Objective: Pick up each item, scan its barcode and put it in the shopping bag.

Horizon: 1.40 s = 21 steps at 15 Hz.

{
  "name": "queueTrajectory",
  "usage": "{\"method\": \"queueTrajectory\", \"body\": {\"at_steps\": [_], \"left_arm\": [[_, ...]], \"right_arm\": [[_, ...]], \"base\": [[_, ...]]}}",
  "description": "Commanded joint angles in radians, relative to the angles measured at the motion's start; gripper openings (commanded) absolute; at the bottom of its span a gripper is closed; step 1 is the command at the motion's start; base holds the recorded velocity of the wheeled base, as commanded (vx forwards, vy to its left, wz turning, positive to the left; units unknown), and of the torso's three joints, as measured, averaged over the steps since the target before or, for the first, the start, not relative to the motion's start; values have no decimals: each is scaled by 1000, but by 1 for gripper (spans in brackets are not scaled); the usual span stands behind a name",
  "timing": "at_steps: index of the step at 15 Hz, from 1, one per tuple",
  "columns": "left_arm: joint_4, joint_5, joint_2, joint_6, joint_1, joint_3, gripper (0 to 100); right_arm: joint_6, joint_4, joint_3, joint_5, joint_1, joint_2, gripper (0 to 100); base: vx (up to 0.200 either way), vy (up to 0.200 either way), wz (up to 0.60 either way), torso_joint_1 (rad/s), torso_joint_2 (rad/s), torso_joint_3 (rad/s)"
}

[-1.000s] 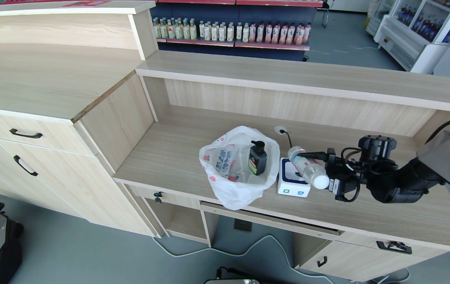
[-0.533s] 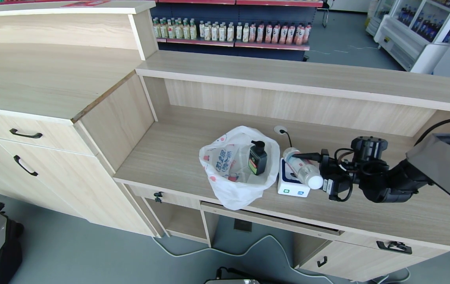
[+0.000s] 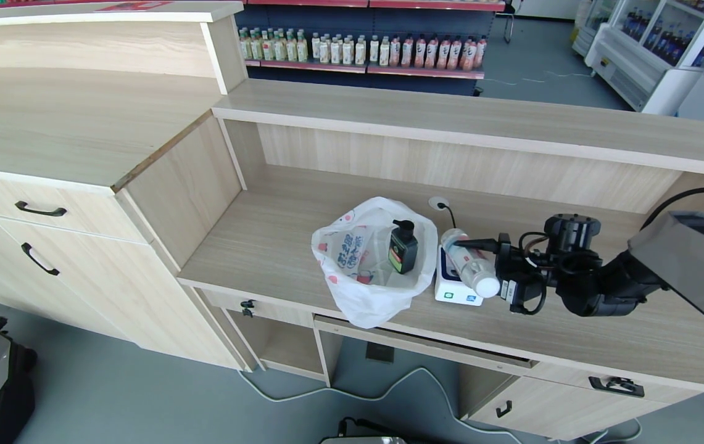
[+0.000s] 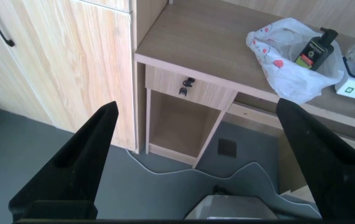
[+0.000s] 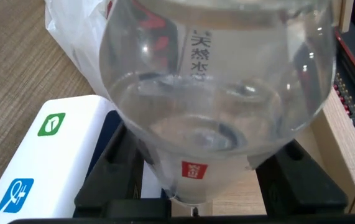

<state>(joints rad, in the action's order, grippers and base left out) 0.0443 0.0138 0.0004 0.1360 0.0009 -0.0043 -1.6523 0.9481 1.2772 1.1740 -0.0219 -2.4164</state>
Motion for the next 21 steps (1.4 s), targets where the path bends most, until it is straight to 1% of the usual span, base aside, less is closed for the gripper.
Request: {"method": "queueTrajectory", "body": {"at_steps": [1,4,6,7,8,9,10,12,13,15,16,18,19,21], "left_arm": [[0,0,0,-1,1,1,100],[0,0,0,-1,1,0,100],[0,0,0,1,1,1,100],[0,0,0,1,1,1,100],[0,0,0,1,1,0,100],[0,0,0,-1,1,1,100],[0,0,0,1,1,1,100],[0,0,0,1,1,1,100],[0,0,0,-1,1,1,100],[0,0,0,1,1,1,100],[0,0,0,1,2,0,100],[0,0,0,1,1,0,100],[0,0,0,1,1,0,100],[0,0,0,1,1,1,100]], "right_arm": [[0,-2,-2,-1,-1,-6,0],[2,-8,-16,-1,-1,34,0],[20,-11,-67,-1,0,94,0],[69,-9,-99,-1,0,128,0],[152,-9,-122,-1,2,174,0],[238,-3,-134,-1,7,221,0],[287,-9,-142,-1,14,264,0],[514,-11,-219,-10,68,433,0],[582,-9,-251,-25,88,482,0],[878,-8,-406,-162,185,640,0],[987,0,-463,-235,218,683,0],[1135,17,-510,-364,246,726,0],[1197,43,-516,-399,269,721,0],[1310,51,-553,-464,293,743,0]], "base": [[0,0,0,0,0,0],[0,0,0,0,0,0],[0,0,0,0,0,0],[0,0,0,0,0,0],[0,0,0,0,0,0],[0,0,0,0,0,0],[0,0,0,0,0,0],[0,0,0,0,0,0],[0,0,0,0,0,0],[0,0,0,0,0,0],[0,0,0,0,0,0],[0,0,0,0,0,0],[0,0,0,0,0,0],[0,0,0,0,0,0]]}}
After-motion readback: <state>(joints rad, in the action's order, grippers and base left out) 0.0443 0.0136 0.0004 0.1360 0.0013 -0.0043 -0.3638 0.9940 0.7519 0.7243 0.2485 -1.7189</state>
